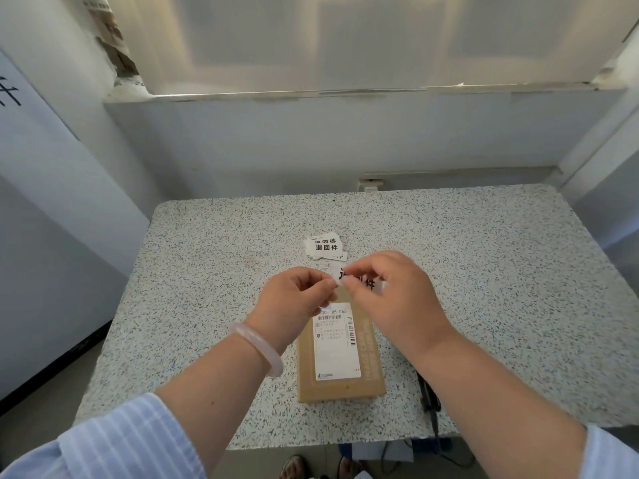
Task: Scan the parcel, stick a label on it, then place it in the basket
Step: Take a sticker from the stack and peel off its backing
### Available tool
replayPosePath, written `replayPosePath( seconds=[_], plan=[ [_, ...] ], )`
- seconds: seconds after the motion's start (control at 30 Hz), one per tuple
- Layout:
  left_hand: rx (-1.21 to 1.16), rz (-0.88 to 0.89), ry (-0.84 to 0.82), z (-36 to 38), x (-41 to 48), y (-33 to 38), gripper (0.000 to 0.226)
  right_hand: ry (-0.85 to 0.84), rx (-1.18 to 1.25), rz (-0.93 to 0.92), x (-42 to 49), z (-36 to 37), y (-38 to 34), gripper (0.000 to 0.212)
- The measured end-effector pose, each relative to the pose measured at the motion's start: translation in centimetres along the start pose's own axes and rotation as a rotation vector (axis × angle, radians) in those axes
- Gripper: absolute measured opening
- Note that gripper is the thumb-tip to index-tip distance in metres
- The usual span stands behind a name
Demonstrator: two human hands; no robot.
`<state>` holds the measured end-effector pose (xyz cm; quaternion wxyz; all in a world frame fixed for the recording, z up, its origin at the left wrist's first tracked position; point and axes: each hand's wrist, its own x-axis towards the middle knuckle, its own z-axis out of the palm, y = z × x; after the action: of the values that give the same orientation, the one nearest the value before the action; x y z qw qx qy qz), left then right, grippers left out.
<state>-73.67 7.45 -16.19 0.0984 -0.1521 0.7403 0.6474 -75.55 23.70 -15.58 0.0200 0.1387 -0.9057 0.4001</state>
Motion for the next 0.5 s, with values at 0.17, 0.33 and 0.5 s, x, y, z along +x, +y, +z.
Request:
replayPosePath(
  seconds=[0.17, 0.33, 0.5],
  plan=[
    [0.035, 0.051, 0.006, 0.26, -0.09, 0.11, 0.006, -0.057, 0.034, 0.026, -0.14, 0.46, -0.27, 0.017],
    [0.074, 0.095, 0.028, 0.15, 0.01, 0.06, 0.009, -0.047, 0.011, 0.036, -0.03, 0.55, -0.37, 0.017],
    [0.221, 0.125, 0.068, 0.16, 0.12, -0.18, 0.006, -0.043, -0.085, 0.003, 0.16, 0.36, -0.34, 0.014]
  ],
)
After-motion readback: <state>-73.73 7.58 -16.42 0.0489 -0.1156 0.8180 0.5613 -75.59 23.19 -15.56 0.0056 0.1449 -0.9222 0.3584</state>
